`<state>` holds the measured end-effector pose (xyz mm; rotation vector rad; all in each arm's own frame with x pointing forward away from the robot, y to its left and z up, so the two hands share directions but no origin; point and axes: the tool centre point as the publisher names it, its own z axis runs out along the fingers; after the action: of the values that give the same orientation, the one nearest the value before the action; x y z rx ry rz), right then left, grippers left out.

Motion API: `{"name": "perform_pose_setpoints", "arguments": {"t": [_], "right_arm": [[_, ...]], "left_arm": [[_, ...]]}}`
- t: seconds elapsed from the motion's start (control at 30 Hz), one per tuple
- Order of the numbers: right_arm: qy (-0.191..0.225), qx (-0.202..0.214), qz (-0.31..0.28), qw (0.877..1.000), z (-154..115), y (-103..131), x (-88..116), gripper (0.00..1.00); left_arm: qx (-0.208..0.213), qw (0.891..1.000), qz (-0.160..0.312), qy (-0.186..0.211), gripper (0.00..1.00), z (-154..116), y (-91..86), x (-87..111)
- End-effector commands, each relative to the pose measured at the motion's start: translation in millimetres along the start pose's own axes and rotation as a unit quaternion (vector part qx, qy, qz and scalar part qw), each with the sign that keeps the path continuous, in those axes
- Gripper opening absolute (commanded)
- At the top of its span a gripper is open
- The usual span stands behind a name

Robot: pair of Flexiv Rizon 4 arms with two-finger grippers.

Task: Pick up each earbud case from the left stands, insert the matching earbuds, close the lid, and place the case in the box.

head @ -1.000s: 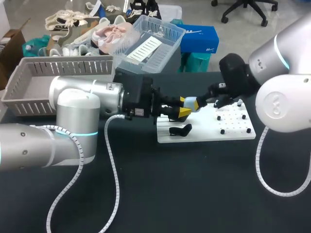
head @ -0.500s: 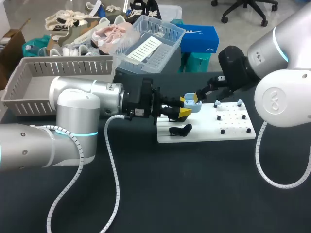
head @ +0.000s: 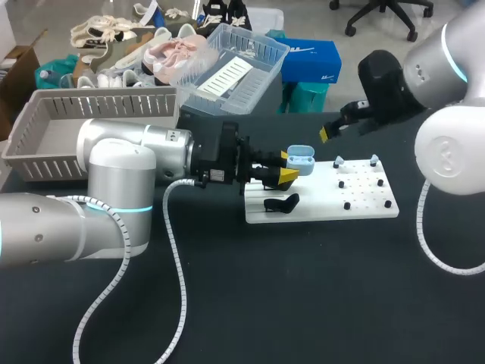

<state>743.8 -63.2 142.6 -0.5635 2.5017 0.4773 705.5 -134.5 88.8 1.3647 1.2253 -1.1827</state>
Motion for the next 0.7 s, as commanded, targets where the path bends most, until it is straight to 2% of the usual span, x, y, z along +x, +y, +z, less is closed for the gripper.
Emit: {"name": "perform_pose_setpoints", "arguments": {"t": [0.03, 0.23, 0.47, 0.7], "right_arm": [[0.001, 0.088, -0.009, 0.996, -15, -16, 17, 1.0], [0.029, 0.189, -0.042, 0.981, -12, -52, 33, 1.0], [0.058, 0.225, -0.043, 0.972, -3, -76, 43, 1.0], [0.087, 0.247, -0.067, 0.963, 12, -82, 50, 1.0]], "left_arm": [[-0.001, 1.0, 0.0, -0.001, 0.0, 0, -0.5, 0.4], [-0.001, 1.0, 0.0, -0.001, 0.0, 0, -0.5, 0.4], [-0.001, 1.0, 0.0, -0.001, 0.0, 0, -0.5, 0.4], [-0.001, 1.0, 0.0, -0.001, 0.0, 0, -0.5, 0.4]]}}
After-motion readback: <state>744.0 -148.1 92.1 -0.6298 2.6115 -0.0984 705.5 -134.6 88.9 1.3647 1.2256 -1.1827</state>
